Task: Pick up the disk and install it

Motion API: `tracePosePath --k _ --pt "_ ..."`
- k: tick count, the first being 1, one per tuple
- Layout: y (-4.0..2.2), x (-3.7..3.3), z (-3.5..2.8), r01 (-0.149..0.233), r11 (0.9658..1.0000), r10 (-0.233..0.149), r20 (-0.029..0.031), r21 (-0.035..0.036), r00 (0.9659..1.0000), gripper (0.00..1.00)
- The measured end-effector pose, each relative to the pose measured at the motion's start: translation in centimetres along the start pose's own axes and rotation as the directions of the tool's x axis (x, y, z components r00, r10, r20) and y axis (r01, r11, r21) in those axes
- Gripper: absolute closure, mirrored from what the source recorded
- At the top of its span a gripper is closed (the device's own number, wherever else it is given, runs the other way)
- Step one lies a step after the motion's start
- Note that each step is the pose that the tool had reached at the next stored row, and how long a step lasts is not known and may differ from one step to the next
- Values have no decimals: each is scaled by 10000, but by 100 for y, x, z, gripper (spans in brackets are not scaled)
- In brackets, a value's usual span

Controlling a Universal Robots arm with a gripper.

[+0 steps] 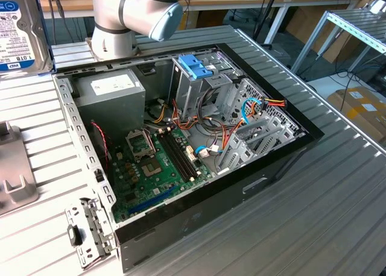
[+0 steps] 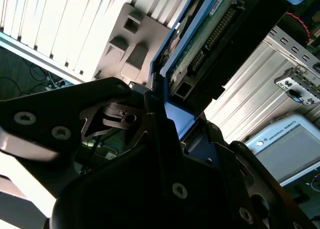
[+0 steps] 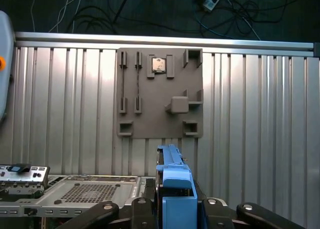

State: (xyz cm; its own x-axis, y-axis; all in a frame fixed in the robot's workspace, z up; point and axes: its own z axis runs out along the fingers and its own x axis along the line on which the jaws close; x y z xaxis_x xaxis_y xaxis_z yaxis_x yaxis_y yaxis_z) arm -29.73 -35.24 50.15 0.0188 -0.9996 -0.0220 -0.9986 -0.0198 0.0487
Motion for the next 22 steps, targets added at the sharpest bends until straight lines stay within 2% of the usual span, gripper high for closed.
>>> tracePosePath --k 22 --pt "-5 61 2 0 10000 0 0 0 10000 63"
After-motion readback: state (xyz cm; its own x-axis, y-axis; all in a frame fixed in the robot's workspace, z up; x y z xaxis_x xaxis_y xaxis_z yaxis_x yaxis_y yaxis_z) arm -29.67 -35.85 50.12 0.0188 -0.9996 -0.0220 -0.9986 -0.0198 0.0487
